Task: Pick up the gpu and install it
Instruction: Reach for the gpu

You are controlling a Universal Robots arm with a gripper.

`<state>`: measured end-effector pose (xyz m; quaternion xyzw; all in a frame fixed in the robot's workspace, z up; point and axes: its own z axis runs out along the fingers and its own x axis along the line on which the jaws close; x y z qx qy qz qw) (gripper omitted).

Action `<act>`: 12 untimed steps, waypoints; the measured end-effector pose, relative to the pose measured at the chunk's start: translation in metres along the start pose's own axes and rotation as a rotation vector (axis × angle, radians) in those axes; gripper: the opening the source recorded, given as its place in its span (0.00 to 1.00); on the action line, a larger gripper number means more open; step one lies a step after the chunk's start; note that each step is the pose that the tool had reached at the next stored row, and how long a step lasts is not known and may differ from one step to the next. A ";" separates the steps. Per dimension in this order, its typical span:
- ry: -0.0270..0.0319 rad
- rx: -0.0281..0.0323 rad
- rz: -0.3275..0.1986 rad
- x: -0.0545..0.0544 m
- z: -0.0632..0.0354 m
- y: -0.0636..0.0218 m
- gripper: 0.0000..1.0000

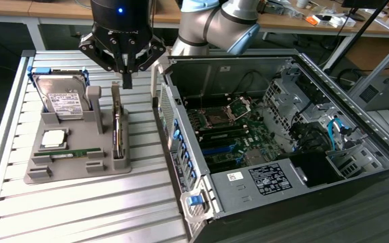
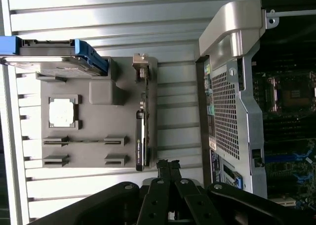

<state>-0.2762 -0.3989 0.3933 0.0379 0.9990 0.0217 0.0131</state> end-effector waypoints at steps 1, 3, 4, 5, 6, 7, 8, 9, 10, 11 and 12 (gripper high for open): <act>0.0000 0.0000 0.000 0.001 0.0000 0.0000 0.11; -0.0001 0.0000 0.000 0.002 0.0000 -0.0001 0.11; 0.0000 0.0000 0.000 0.002 -0.0001 -0.0002 0.11; 0.0000 0.0000 0.000 0.003 -0.0001 -0.0002 0.11; 0.0000 0.0000 0.000 0.003 -0.0001 -0.0003 0.11; 0.0000 -0.0001 0.000 0.004 -0.0001 -0.0003 0.11; 0.0000 0.0000 0.000 0.005 -0.0001 -0.0004 0.11; 0.0000 0.0000 0.000 0.005 -0.0001 -0.0004 0.11; 0.0000 0.0000 0.000 0.006 -0.0002 -0.0004 0.11; 0.0000 0.0000 0.000 0.006 -0.0002 -0.0005 0.11; 0.0000 0.0000 0.000 0.007 -0.0002 -0.0005 0.11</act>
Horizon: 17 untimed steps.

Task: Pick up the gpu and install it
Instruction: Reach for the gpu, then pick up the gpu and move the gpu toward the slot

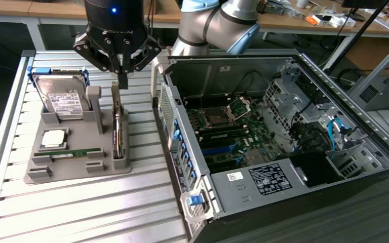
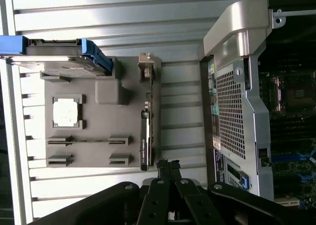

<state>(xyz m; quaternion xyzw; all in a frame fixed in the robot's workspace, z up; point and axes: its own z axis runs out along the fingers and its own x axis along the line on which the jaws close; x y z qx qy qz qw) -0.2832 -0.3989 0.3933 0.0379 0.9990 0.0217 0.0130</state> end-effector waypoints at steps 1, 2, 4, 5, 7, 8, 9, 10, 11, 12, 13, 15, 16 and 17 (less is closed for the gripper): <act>0.0000 0.0000 0.000 0.001 0.0000 0.0000 0.11; -0.0001 -0.0001 0.000 0.002 0.0000 -0.0001 0.11; 0.0000 0.0000 0.000 0.002 0.0000 -0.0002 0.11; 0.0000 0.0000 0.000 0.003 -0.0001 -0.0002 0.11; 0.0000 0.0000 0.000 0.003 -0.0001 -0.0002 0.11; 0.0000 0.0000 0.000 0.002 -0.0001 -0.0002 0.11; 0.0000 0.0000 0.000 0.003 -0.0001 -0.0002 0.11; 0.0000 0.0000 0.000 0.003 -0.0001 -0.0002 0.11; 0.0000 0.0000 0.000 0.003 -0.0001 -0.0002 0.11; 0.0000 0.0000 0.000 0.003 -0.0001 -0.0002 0.11; 0.0000 0.0000 0.000 0.003 -0.0001 -0.0002 0.11; 0.0000 0.0000 0.000 0.003 -0.0001 -0.0002 0.11; 0.0000 0.0000 0.000 0.003 -0.0001 -0.0002 0.11; 0.0000 0.0000 0.000 0.003 -0.0001 -0.0002 0.11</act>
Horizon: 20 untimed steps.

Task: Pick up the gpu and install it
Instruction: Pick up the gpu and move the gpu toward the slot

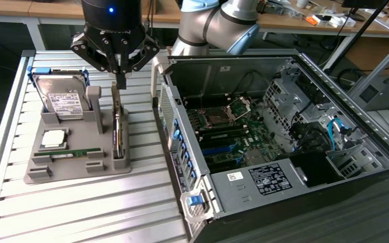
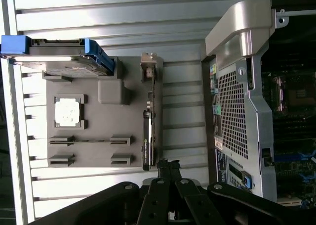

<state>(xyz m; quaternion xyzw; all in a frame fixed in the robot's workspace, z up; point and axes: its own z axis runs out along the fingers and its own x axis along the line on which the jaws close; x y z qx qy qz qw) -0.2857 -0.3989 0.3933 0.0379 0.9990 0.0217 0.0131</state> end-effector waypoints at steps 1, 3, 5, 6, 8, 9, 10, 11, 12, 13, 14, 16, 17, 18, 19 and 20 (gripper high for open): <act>0.0000 0.0000 0.000 0.000 0.0000 0.0000 0.17; 0.0000 0.0000 0.000 0.000 0.0000 0.0000 0.30; 0.0000 0.0000 0.000 0.000 0.0000 0.0000 0.36; 0.0000 0.0000 0.000 0.000 0.0000 0.0000 0.36; 0.0000 0.0000 0.000 0.000 0.0000 0.0000 0.42; 0.0000 0.0000 0.000 0.000 0.0000 0.0000 0.42; 0.0000 0.0000 0.000 0.000 0.0000 0.0000 0.42; 0.0000 0.0000 0.000 0.000 0.0000 0.0000 0.42; 0.0000 0.0000 0.000 0.000 0.0000 0.0000 0.42; 0.0000 0.0000 0.000 0.000 0.0001 0.0000 0.42; 0.0000 0.0000 0.000 0.000 0.0002 0.0000 0.42; 0.0000 0.0000 0.000 0.000 0.0009 0.0000 0.42; 0.0000 0.0000 0.000 0.000 0.0012 -0.0001 0.42; 0.0000 0.0000 0.000 0.000 0.0014 -0.0001 0.42; 0.0000 0.0000 0.000 0.000 0.0018 -0.0001 0.42; 0.0000 0.0000 0.000 0.000 0.0021 -0.0001 0.42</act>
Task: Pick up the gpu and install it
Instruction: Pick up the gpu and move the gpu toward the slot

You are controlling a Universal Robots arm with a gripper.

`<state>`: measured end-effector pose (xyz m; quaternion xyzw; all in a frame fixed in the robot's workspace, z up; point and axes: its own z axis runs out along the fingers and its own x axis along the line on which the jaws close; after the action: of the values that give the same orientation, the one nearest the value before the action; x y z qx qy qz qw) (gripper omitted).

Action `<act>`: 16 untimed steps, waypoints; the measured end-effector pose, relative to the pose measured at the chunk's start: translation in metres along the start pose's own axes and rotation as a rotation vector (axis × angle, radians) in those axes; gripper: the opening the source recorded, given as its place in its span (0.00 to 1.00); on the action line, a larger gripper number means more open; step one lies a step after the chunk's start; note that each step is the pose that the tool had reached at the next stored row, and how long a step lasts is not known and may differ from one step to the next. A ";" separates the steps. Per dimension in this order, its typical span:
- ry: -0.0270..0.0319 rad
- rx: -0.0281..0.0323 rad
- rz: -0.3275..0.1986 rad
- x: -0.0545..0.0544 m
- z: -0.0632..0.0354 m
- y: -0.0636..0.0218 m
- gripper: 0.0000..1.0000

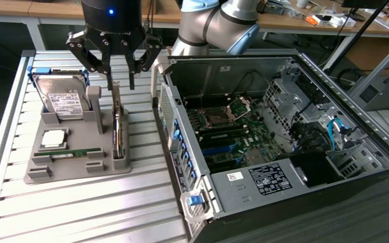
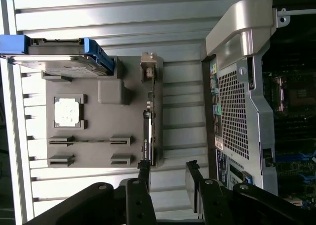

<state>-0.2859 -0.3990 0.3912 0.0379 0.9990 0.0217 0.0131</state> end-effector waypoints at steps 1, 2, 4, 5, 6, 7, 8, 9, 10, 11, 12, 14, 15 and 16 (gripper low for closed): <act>0.0000 0.0000 0.000 0.000 0.0001 0.0000 0.42; 0.0000 0.0000 0.000 0.000 0.0003 0.0000 0.42; 0.0000 0.0000 0.000 0.000 0.0007 0.0000 0.42; 0.0000 0.0000 0.000 0.000 0.0016 -0.0001 0.42; 0.0000 0.0000 0.000 0.001 0.0025 -0.0002 0.42; 0.0000 0.0000 0.000 0.001 0.0026 -0.0002 0.42; 0.0000 0.0000 0.000 0.001 0.0027 -0.0002 0.42; 0.0000 0.0000 0.000 0.001 0.0029 -0.0002 0.42; 0.0000 0.0000 0.000 0.001 0.0031 -0.0002 0.42; -0.0001 0.0000 0.000 0.001 0.0033 -0.0002 0.42; -0.0001 0.0000 0.000 0.001 0.0035 -0.0002 0.42; 0.0000 0.0000 0.000 0.001 0.0041 -0.0002 0.42; 0.0000 0.0000 0.000 0.001 0.0044 -0.0003 0.42; 0.0000 0.0000 0.000 0.001 0.0046 -0.0003 0.42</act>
<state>-0.2869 -0.3989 0.3866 0.0379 0.9990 0.0217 0.0131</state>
